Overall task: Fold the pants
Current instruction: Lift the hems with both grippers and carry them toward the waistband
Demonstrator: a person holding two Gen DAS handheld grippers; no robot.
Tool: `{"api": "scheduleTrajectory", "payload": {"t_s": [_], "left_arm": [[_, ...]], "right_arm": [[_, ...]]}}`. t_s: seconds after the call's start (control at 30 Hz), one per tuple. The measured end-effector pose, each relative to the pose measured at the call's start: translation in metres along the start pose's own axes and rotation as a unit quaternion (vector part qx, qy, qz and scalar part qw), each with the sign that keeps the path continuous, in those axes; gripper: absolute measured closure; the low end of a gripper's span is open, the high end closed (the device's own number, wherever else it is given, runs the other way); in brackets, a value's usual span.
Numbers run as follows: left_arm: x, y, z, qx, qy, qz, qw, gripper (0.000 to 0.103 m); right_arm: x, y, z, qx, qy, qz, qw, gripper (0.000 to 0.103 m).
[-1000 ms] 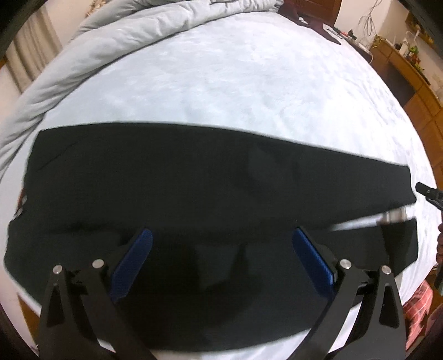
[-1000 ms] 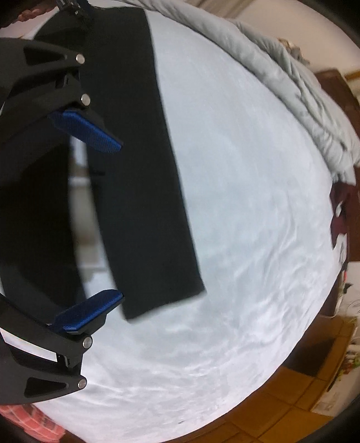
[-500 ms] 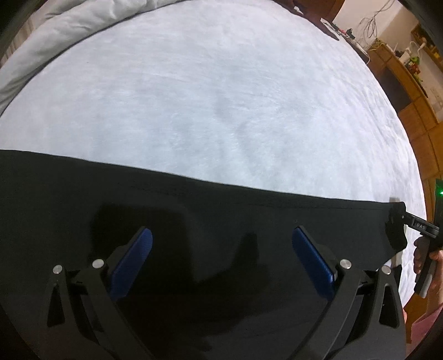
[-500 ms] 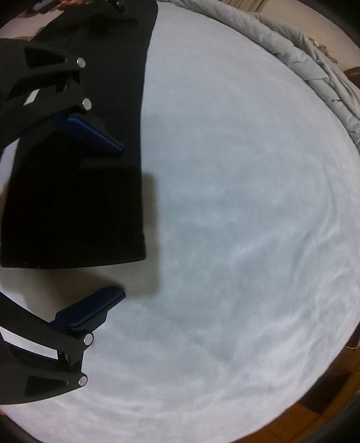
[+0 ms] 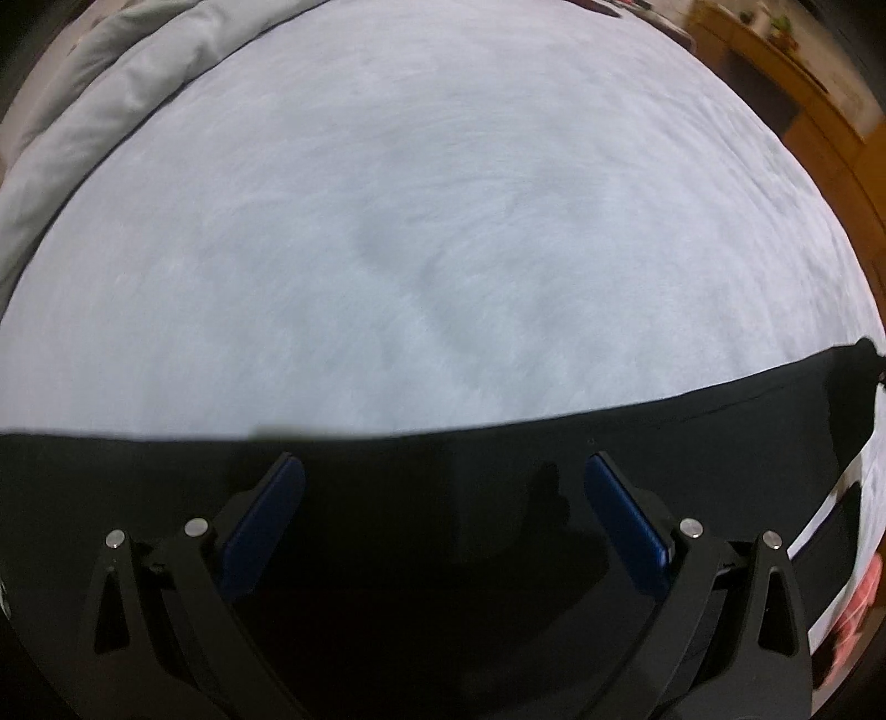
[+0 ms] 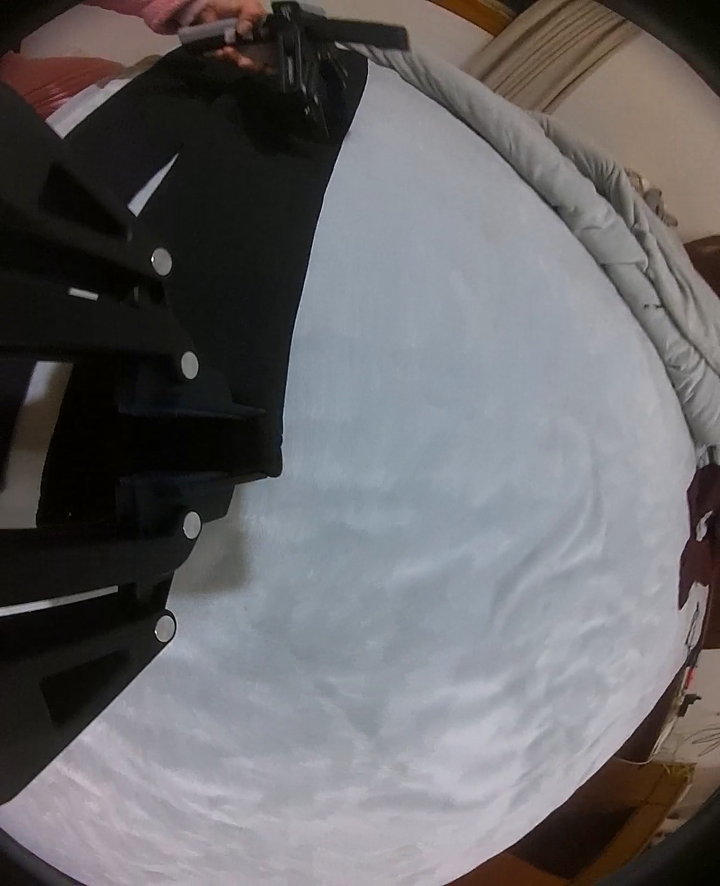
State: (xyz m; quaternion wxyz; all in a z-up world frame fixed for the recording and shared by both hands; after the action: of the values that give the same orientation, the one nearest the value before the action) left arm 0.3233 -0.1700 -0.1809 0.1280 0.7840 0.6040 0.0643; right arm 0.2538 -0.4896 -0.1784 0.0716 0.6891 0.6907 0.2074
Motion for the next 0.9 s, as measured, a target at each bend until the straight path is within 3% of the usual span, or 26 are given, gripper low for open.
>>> {"api": "scheduleTrajectory", "payload": {"t_s": [0.17,0.4,0.63,0.7,0.8,0.83,0.87,0.9], "left_arm": [[-0.005,0.015,0.016,0.007,-0.011,0.003,0.9999,0.003],[-0.03,0.02,0.032,0.022,-0.065,0.02,0.9975,0.003],[-0.039,0.026,0.039,0.022,-0.078,0.037,0.9961,0.004],[-0.042,0.025,0.041,0.021,-0.074,0.045,0.996,0.014],[-0.048,0.023,0.036,0.018,-0.082,0.065,0.9943,0.057],[-0.053,0.022,0.034,0.026,-0.101,0.069,0.9921,0.082],[-0.053,0.022,0.034,0.032,-0.107,0.071,0.9912,0.096],[-0.056,0.022,0.032,0.035,-0.108,0.078,0.9904,0.099]], "right_arm": [[-0.007,0.004,-0.01,-0.007,0.009,0.016,1.0,0.089],[-0.009,0.016,-0.018,-0.028,0.038,0.024,0.999,0.09],[-0.011,0.019,-0.024,-0.039,0.058,0.027,0.997,0.09],[-0.012,0.019,-0.023,-0.039,0.059,0.03,0.997,0.09],[-0.011,0.018,-0.022,-0.039,0.06,0.036,0.997,0.09],[-0.012,0.018,-0.021,-0.039,0.06,0.037,0.997,0.09],[-0.012,0.017,-0.022,-0.04,0.06,0.039,0.997,0.09],[-0.011,0.018,-0.023,-0.041,0.061,0.041,0.996,0.09]]}}
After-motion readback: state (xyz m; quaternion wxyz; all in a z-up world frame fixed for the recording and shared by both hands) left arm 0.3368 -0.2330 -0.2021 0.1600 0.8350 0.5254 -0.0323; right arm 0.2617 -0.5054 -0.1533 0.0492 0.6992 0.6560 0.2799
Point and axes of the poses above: each gripper's, at about its wrist camera, not at the fingertips, and z roughly the way its jaws point, x to its left, y to its top, the point moved 8 cm from there along z, roughly the way its jaws point, and after that the axes turned 1 degree about x, right-handed, at the moved point
